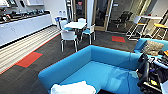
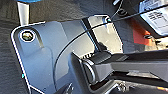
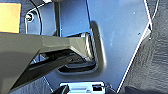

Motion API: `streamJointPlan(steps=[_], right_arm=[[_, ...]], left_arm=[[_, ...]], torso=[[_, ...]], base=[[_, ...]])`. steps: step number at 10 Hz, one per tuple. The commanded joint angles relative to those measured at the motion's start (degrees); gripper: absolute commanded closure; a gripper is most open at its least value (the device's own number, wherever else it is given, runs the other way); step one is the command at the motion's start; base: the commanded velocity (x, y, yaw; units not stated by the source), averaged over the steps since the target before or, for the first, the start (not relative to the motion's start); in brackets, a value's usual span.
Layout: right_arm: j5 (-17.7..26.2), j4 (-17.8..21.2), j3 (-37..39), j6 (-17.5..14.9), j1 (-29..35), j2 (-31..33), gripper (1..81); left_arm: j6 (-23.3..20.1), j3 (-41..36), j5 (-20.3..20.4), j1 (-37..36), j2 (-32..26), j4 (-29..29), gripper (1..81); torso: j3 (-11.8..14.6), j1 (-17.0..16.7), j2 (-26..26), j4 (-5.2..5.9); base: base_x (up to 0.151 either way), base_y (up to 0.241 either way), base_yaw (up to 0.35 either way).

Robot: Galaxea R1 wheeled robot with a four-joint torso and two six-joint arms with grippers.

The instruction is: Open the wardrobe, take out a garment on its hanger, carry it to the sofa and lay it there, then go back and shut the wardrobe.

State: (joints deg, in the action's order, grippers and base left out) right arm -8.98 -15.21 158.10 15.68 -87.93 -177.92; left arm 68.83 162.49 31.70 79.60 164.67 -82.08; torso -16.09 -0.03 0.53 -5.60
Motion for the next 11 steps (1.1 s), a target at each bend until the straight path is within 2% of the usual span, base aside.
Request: streamJointPlan(steps=[1,11], right_arm=[[3.54,-0.08,-0.43,-0.12,0.34,-0.18,1.0],[3.89,-0.08,-0.26,-0.38,-0.01,-0.18,1.0]], left_arm=[[-0.1,0.81,-1.37,-0.81,-1.01,-0.98,1.0],[-0.54,0.81,-1.55,0.51,-0.92,-0.98,1.0]], torso=[[0.0,0.03,0.0,0.0],[0.09,0.03,0.11,0.0]], base=[[-0.064,0.0,0.0],[-0.081,0.0,0.0]])
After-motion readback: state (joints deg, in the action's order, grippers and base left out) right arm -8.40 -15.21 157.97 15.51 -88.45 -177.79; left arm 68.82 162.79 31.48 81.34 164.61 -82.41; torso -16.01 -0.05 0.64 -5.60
